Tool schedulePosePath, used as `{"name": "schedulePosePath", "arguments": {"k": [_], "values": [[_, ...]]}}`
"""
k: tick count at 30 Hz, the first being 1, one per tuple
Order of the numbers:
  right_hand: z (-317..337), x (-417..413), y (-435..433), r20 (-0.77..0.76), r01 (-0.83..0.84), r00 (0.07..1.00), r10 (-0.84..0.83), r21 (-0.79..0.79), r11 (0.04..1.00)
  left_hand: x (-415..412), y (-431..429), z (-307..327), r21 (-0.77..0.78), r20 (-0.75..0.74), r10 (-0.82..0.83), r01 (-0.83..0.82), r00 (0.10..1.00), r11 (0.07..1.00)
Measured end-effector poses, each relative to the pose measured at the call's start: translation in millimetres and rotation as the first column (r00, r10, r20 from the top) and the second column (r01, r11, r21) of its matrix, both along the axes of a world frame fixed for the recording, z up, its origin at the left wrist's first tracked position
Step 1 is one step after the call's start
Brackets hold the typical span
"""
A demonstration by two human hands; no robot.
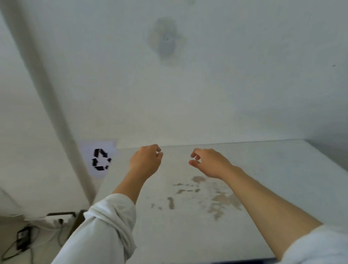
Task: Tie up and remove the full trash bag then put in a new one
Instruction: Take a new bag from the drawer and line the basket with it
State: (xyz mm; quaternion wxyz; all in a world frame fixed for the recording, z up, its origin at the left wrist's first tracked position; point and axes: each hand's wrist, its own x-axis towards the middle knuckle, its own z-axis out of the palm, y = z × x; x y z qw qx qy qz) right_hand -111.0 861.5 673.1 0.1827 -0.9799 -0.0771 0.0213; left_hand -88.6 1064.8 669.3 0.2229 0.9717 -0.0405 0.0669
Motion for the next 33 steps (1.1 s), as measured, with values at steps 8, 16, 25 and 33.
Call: {"name": "schedulePosePath", "arguments": {"k": [8, 16, 25, 33], "values": [[-41, -50, -228, -0.106, 0.181, 0.979, -0.177, 0.029, 0.983, -22, -231, -43, 0.08, -0.126, -0.264, 0.275, 0.956, 0.958], [-102, -60, -390, -0.297, 0.298, 0.912, -0.282, 0.006, 0.955, -18, -397, -115, 0.11, -0.324, -0.438, 0.494, 0.838, 0.863], [-181, -97, -509, -0.544, 0.239, 0.807, -0.228, -0.053, 0.97, -58, -513, -186, 0.007, -0.609, -0.456, 0.579, 0.649, 0.815], [-236, -134, -570, -0.509, 0.024, 0.86, -0.041, -0.039, 0.999, -119, -555, -233, 0.163, -0.655, -0.28, 0.493, 0.702, 0.855]]}}
